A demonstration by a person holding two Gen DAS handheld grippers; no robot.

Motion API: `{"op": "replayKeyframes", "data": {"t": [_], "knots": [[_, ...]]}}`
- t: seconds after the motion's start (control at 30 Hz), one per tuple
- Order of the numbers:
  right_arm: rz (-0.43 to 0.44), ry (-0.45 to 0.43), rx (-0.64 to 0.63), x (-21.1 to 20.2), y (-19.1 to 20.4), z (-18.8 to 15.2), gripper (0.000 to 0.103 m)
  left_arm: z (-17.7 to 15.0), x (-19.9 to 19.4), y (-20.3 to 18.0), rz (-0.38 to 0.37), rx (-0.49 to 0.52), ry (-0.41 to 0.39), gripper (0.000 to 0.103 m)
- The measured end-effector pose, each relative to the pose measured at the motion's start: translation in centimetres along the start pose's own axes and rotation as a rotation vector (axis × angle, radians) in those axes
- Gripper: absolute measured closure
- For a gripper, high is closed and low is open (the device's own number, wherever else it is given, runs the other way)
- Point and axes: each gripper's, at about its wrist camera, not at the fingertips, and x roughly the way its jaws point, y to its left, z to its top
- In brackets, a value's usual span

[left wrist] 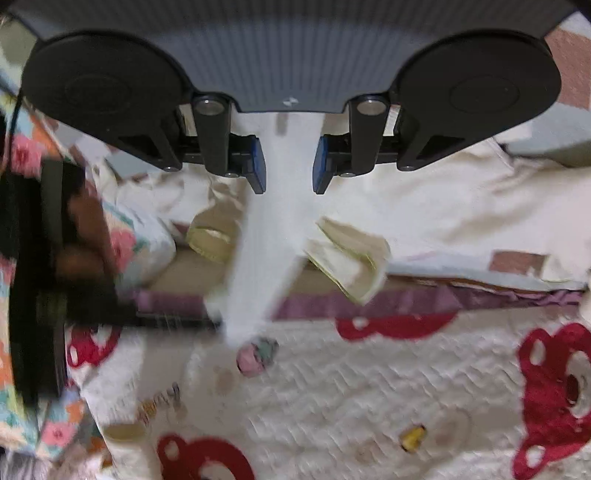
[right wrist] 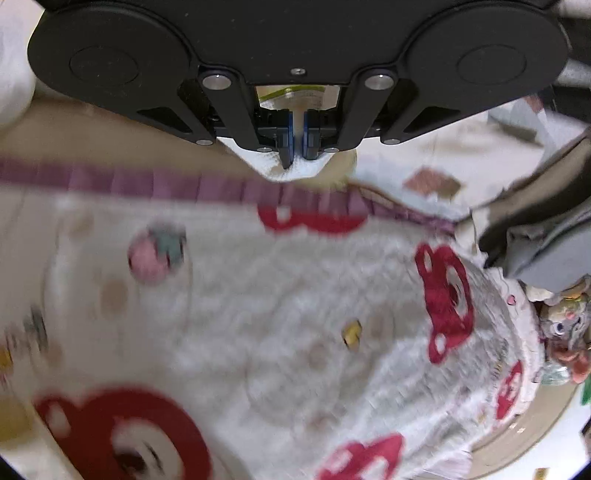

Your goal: Fold clothes

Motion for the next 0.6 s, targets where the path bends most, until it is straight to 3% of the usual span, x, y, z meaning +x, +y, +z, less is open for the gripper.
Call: {"op": "replayKeyframes", "data": {"t": [0.13, 0.23, 0.3, 0.37, 0.4, 0.47, 0.6], "knots": [[0.024, 0.029, 0.053, -0.2, -0.3, -0.6, 0.098, -1.3, 1.6, -1.9, 0.025, 0.067, 0.055, 0.048], [0.041, 0.051, 0.093, -0.3, -0.6, -1.1, 0.092, -2.3, 3.2, -2.8, 0.166, 0.138, 0.106, 0.044], [0.053, 0.066, 0.119, -0.4, -0.7, -1.5, 0.065, -2.8, 3.8, -2.6, 0.244, 0.165, 0.136, 0.044], [0.065, 0.080, 0.146, -0.5, -0.9, -1.8, 0.058, -3.2, 4.2, -1.9, 0.298, 0.174, 0.157, 0.050], [0.071, 0.088, 0.159, -0.6, -1.0, -1.9, 0.058, -3.1, 4.0, -1.3, 0.288, 0.158, 0.159, 0.056], [0.078, 0.103, 0.201, -0.9, -1.5, -2.7, 0.058, -2.5, 3.5, -0.1, 0.273, 0.115, 0.158, 0.077], [0.105, 0.159, 0.411, -2.9, -4.8, -7.9, 0.058, -1.6, 2.2, 2.7, 0.232, -0.048, 0.124, 0.085]]}}
